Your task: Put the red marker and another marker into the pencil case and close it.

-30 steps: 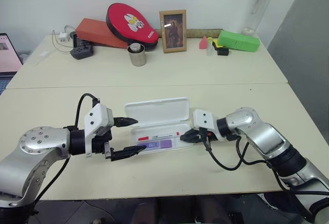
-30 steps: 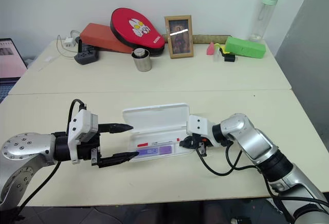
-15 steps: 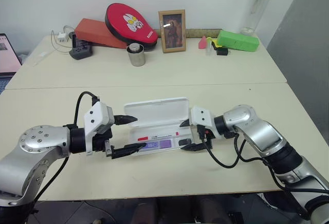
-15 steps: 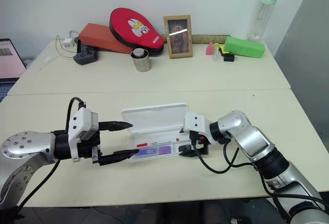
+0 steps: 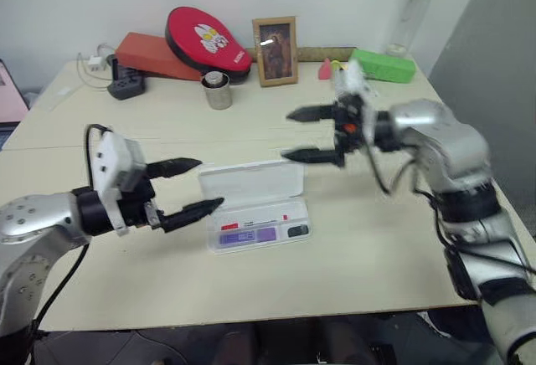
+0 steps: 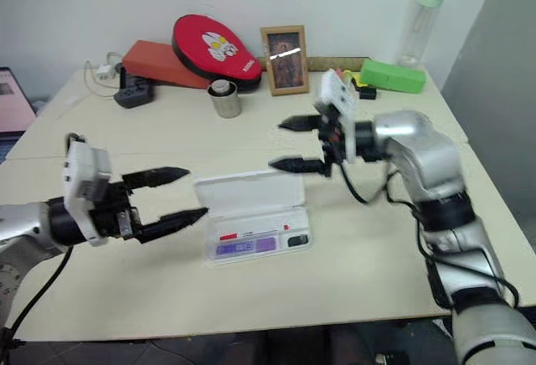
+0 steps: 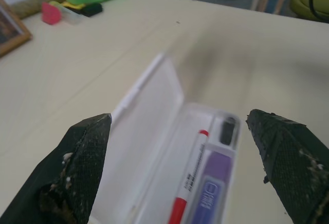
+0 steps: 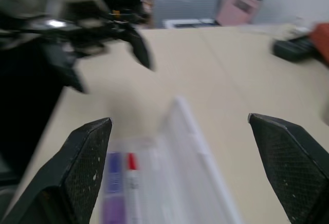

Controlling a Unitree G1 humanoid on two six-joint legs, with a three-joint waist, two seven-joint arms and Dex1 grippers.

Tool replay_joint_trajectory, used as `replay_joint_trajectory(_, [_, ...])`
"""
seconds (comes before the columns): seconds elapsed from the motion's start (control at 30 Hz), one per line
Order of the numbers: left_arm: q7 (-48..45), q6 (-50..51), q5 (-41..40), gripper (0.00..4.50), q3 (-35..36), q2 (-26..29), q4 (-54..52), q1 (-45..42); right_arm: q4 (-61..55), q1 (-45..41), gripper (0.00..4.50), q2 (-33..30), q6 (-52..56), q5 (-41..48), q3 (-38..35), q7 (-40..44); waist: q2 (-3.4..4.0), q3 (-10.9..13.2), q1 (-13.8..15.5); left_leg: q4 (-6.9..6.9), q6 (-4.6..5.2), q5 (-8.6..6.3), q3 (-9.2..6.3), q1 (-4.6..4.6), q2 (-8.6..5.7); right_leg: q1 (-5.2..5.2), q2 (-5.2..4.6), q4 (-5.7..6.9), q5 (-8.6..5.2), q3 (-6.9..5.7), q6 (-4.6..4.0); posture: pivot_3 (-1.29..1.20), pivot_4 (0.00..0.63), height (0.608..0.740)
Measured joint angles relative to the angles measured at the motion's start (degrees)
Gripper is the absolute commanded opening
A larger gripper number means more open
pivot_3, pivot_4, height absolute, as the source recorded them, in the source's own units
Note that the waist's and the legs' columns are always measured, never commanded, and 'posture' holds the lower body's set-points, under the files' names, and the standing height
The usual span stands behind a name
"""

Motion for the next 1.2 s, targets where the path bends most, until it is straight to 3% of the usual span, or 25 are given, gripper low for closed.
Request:
replay_joint_trajectory(0.07, [1.39, 0.38, -0.71, 4.50, 0.79, -0.59, 0.11, 0.28, 9.52, -2.48, 3.98, 2.17, -3.06, -4.52, 1.78, -2.65, 0.00, 0.00, 0.06, -0.02, 0.00, 0.00, 0.05, -0.09, 0.01, -0.07, 0.01, -0.03, -0.01, 0.02, -0.02, 0.00, 0.150, 0.740])
replay_joint_trajectory(0.23, [4.10, 1.30, -2.76, 4.50, 2.50, -1.67, -0.23, 2.19, 23.28, -6.81, 2.71, 6.30, -8.34, -9.63, 3.62, -2.60, 0.01, 0.01, 0.28, 0.01, -0.03, 0.01, 0.03, -0.35, 0.01, -0.33, -0.03, -0.06, 0.00, 0.15, -0.02, 0.00, 0.150, 0.740])
replay_joint_trajectory(0.6, [6.66, 1.32, -4.94, 4.50, 5.43, -1.67, -0.53, 3.97, 31.19, -8.88, 0.05, 7.73, -14.74, -14.51, 4.18, 1.99, 0.02, 0.01, 0.34, 0.01, -0.02, 0.00, 0.02, -0.35, 0.01, -0.37, -0.02, 0.00, 0.01, 0.17, -0.02, 0.00, 0.150, 0.740])
replay_joint_trajectory(0.87, [7.74, 1.31, -5.50, 4.50, 5.59, -1.67, -0.66, 4.15, 30.11, -8.60, 0.05, 7.83, -15.26, -15.55, 4.56, 5.96, 0.02, 0.01, 0.35, 0.01, -0.03, 0.00, 0.02, -0.35, 0.02, -0.37, -0.02, 0.01, 0.01, 0.17, -0.03, 0.00, 0.150, 0.740])
replay_joint_trajectory(1.2, [7.04, 1.32, -6.54, 4.50, 5.54, -1.30, -0.80, 4.25, 15.71, -2.64, 0.05, 4.76, -11.47, -14.53, 5.74, 14.84, 0.02, 0.01, 0.40, 0.01, -0.03, 0.00, -0.03, -0.36, 0.02, -0.38, -0.03, 0.00, 0.01, 0.14, -0.02, 0.00, 0.150, 0.740])
